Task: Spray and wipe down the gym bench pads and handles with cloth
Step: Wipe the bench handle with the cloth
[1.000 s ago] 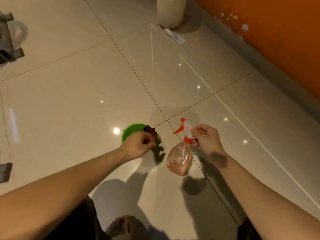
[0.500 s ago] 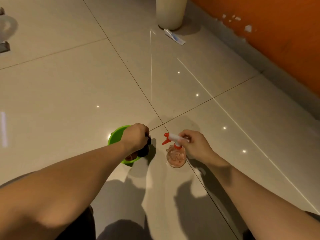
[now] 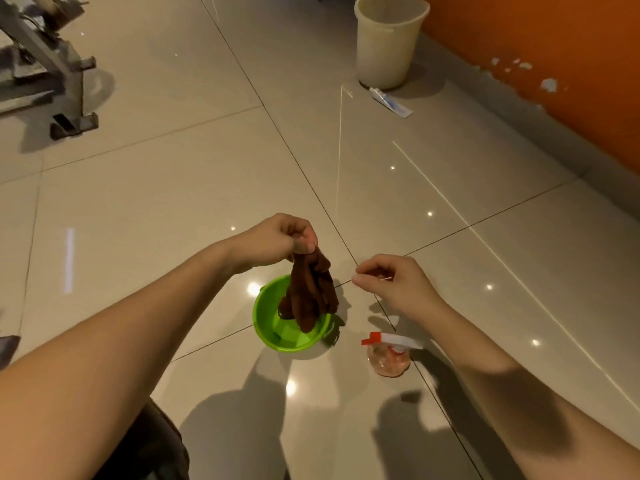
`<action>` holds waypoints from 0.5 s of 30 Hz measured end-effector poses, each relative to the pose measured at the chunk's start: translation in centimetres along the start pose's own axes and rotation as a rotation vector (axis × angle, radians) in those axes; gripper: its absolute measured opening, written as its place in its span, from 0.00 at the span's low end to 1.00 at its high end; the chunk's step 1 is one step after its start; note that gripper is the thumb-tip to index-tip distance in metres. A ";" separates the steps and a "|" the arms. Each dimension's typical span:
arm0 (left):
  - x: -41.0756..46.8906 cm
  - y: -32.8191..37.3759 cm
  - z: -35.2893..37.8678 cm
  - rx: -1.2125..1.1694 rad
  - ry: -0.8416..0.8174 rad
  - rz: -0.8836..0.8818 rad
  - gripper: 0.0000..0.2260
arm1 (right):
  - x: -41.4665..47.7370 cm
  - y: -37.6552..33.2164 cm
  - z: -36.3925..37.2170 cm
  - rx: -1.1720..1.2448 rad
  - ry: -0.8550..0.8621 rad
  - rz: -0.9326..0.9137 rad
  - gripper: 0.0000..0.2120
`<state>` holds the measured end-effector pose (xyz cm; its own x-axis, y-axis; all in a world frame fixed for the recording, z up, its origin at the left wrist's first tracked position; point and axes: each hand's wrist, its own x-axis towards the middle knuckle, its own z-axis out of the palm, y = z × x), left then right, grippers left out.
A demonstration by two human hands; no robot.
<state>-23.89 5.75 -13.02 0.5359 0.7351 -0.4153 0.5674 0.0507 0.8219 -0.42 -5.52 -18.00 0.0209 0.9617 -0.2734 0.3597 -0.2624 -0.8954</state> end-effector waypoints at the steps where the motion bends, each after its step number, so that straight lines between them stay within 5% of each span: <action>1: -0.4 0.5 -0.6 -0.057 -0.020 0.026 0.05 | 0.4 -0.8 0.7 0.018 -0.033 -0.006 0.15; 4: -1.5 1.8 -2.0 -0.200 -0.041 0.101 0.05 | 1.3 -2.5 2.4 0.031 -0.114 -0.069 0.28; 10: -2.6 2.6 -3.3 -0.415 0.008 0.162 0.04 | 2.2 -4.7 2.9 0.078 -0.071 -0.156 0.04; 15: -2.2 3.4 -3.7 -0.487 0.215 0.193 0.07 | 1.3 -8.5 -0.3 0.226 -0.044 -0.171 0.09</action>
<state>-25.47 6.77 -7.89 0.4328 0.8807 -0.1927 0.0900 0.1704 0.9812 -3.20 -1.99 -10.66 -0.0645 0.9904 -0.1225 0.1373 -0.1128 -0.9841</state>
